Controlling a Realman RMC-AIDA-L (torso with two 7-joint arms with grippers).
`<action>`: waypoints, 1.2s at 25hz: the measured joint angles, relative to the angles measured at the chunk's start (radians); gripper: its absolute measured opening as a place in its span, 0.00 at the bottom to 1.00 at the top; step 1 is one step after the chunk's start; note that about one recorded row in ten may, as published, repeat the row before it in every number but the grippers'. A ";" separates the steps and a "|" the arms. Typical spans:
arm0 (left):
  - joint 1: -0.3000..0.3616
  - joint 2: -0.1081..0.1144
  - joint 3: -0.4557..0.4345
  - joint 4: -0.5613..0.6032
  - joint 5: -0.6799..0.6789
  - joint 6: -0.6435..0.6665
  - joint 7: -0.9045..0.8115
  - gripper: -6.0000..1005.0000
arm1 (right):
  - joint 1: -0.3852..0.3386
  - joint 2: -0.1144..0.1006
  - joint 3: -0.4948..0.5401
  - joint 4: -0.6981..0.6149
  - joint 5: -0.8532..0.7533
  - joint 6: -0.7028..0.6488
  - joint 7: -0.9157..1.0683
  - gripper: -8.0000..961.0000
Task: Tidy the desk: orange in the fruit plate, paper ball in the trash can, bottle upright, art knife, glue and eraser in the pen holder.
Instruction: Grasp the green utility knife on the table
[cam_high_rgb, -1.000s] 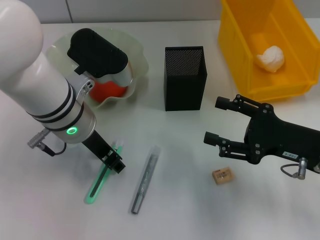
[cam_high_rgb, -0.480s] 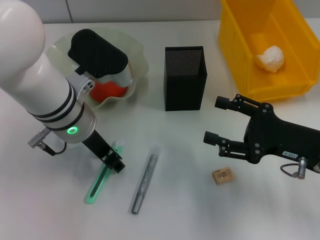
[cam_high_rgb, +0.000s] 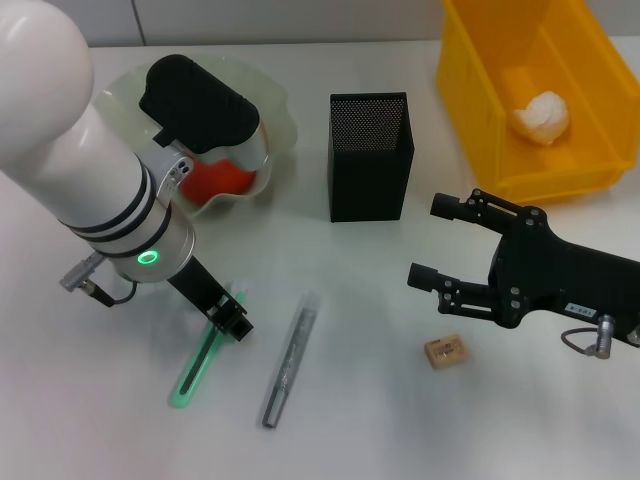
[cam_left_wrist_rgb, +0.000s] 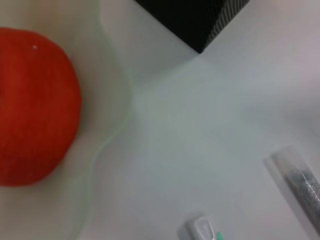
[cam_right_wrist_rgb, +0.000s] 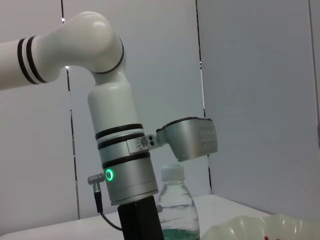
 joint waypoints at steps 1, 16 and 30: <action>-0.001 0.000 0.000 0.000 0.000 -0.001 0.004 0.51 | 0.000 0.000 0.000 0.000 0.000 0.000 0.000 0.86; -0.006 0.000 0.000 -0.007 0.001 -0.002 0.007 0.43 | -0.001 0.000 0.002 0.000 0.001 0.000 0.000 0.86; -0.007 0.000 0.000 -0.012 0.001 -0.003 0.007 0.43 | -0.001 0.000 0.002 0.000 0.002 0.000 0.000 0.86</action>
